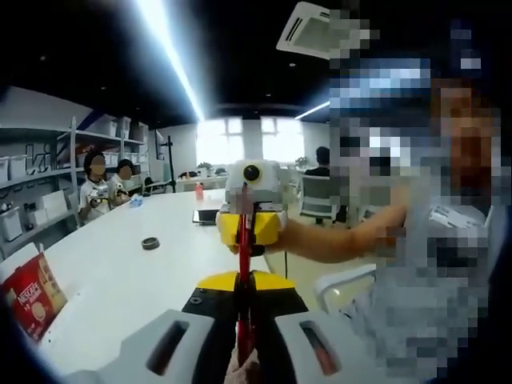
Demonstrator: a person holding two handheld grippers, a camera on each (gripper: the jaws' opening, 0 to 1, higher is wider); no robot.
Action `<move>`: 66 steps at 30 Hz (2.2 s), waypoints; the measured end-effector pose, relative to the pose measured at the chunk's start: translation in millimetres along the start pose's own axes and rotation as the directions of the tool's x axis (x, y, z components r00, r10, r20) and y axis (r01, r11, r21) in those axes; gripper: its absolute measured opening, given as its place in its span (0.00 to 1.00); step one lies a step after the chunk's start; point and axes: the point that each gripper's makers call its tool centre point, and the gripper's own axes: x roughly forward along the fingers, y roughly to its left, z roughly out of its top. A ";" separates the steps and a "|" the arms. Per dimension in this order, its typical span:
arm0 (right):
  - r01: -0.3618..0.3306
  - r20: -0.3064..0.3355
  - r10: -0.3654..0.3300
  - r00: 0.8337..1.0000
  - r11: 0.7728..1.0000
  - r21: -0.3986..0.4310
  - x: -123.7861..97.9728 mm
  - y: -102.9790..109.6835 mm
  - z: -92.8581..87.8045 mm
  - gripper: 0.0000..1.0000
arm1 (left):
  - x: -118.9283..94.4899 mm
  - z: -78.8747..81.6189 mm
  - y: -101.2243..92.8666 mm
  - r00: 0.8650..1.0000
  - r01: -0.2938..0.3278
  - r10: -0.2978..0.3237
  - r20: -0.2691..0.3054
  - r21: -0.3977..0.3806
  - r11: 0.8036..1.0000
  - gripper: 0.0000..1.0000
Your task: Tear open the coffee pouch, take out the coffee, and pour the coffee from the pouch into the cup
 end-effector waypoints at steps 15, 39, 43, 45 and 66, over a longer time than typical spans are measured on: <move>0.025 0.055 -0.024 0.998 1.000 -0.011 -11.9 -6.6 21.2 0.03 | -1.0 0.1 1.2 1.000 -0.008 0.008 0.001 0.001 1.000 0.12; 0.016 0.041 -0.016 0.999 1.000 -0.006 -2.4 -4.2 -1.0 0.04 | -5.3 -5.8 -0.6 1.000 -0.019 0.019 -0.005 0.009 1.000 0.07; 0.015 0.046 -0.016 0.999 1.000 0.021 -4.7 -6.4 -5.7 0.09 | -4.1 -10.1 -1.1 0.999 -0.015 0.016 -0.038 0.019 1.000 0.06; 0.015 0.042 -0.016 0.999 1.000 0.023 -6.4 -5.0 -7.7 0.12 | -4.0 -10.8 -0.7 0.999 -0.016 0.017 -0.048 0.024 1.000 0.05; 0.029 0.125 -0.036 0.992 0.998 0.058 -22.3 -10.2 -18.7 0.08 | -12.7 -32.8 2.9 0.996 -0.023 0.021 -0.084 -0.022 0.999 0.04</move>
